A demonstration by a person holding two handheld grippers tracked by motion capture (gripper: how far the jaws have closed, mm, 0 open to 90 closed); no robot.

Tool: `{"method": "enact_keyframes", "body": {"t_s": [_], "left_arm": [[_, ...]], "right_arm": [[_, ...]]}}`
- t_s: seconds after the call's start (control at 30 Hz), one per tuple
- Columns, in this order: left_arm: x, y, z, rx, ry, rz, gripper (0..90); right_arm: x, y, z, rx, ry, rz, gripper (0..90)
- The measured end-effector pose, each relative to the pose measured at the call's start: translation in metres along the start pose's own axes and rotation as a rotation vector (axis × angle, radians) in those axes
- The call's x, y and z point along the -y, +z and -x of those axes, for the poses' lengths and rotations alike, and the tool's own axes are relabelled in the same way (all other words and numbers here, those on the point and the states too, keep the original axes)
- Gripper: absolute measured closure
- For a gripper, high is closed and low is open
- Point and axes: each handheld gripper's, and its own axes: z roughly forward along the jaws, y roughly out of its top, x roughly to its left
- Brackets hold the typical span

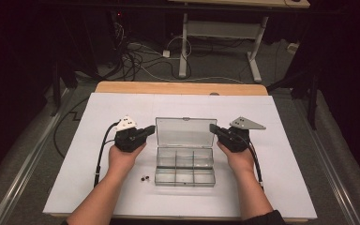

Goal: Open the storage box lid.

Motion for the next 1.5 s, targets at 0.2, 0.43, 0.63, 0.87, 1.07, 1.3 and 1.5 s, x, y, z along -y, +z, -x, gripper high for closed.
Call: {"method": "enact_keyframes", "body": {"t_s": [0.2, 0.43, 0.63, 0.87, 1.07, 1.3, 1.5], "left_arm": [[-0.010, 0.012, -0.003, 0.010, -0.008, -0.002, 87.3], [-0.016, 0.022, 0.001, 0.026, 0.020, -0.011, 87.3], [-0.017, 0.022, 0.000, 0.023, 0.012, -0.007, 87.3], [-0.018, 0.023, -0.005, 0.021, -0.010, -0.009, 87.3], [-0.015, 0.036, -0.009, 0.017, -0.033, -0.045, 87.3], [-0.011, 0.047, -0.014, 0.004, -0.050, -0.080, 87.2], [-0.003, 0.056, -0.020, 0.004, -0.087, -0.133, 87.3]], "right_arm": [[-0.001, 0.002, 0.002, 0.004, 0.008, -0.002, 90.0], [-0.002, 0.005, 0.007, 0.003, 0.025, -0.001, 90.0], [-0.002, 0.005, 0.007, 0.008, 0.030, -0.006, 90.0], [-0.005, 0.007, 0.012, 0.020, 0.037, -0.023, 90.0], [-0.004, 0.018, 0.015, 0.025, 0.043, -0.062, 90.0], [-0.001, 0.028, 0.020, 0.036, 0.069, -0.098, 90.0], [0.006, 0.039, 0.025, 0.061, 0.079, -0.152, 90.0]]}}
